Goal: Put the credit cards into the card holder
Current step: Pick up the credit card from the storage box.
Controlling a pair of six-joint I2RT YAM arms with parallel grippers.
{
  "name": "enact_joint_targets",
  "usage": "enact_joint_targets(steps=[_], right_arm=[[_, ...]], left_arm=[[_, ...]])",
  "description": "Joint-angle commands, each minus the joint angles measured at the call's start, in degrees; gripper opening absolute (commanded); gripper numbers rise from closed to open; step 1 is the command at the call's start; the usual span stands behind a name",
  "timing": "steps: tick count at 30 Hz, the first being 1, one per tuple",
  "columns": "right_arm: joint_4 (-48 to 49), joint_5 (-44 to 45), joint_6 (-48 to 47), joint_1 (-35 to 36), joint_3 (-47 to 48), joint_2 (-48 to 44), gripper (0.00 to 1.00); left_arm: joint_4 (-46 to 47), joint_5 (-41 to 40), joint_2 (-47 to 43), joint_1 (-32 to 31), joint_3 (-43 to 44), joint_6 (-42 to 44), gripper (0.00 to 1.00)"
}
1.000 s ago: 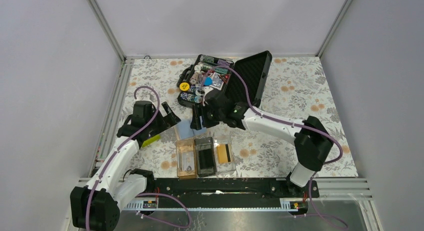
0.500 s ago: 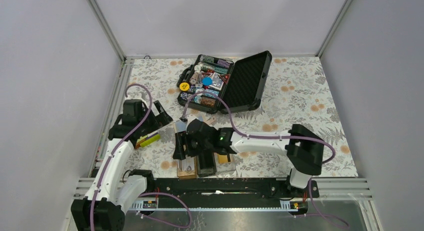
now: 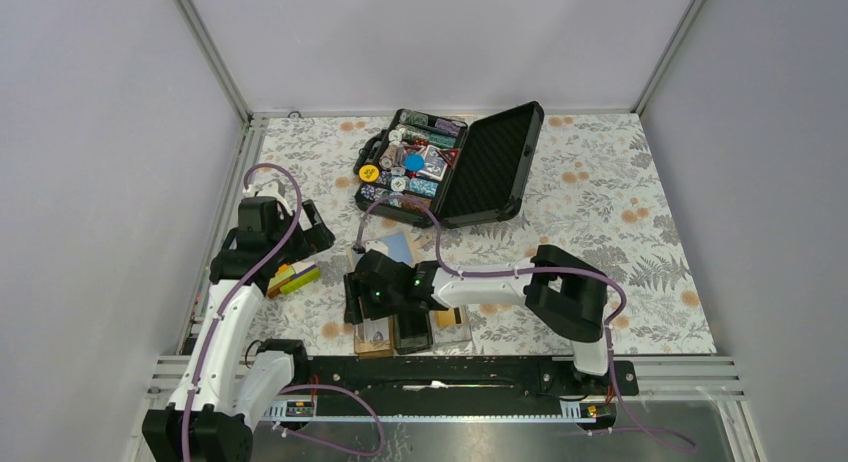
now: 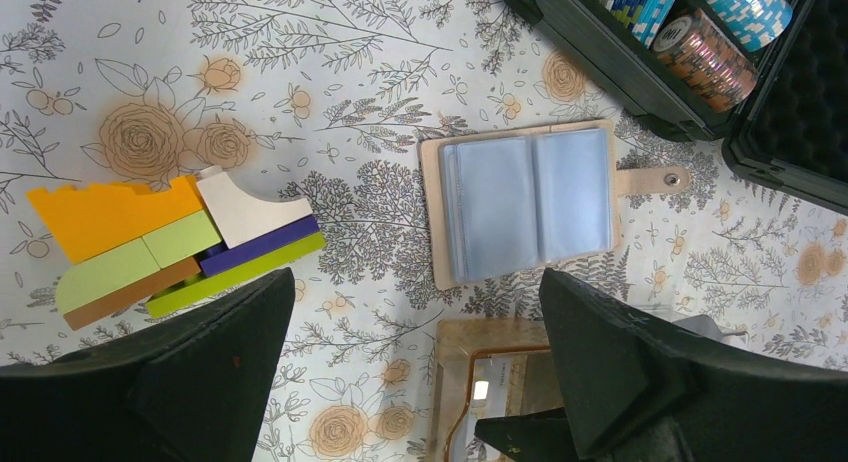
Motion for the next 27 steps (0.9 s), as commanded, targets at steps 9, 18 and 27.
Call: enact_joint_targets(steps=[9,18,27], right_arm=[[3.1,-1.0,1.0,0.6,4.9,1.5,0.58],[5.0,-0.9,1.7,1.0,3.5,-0.2,0.51],[4.5,0.2,1.8,1.4,3.0,-1.0,0.40]], left_arm=[[1.1,-1.5,-1.6,0.3,1.8,1.6,0.99],[1.0,-1.6,-1.6,0.4,1.7,1.6,0.99],[1.0,-1.5,-1.6,0.4,1.7,1.6,0.99]])
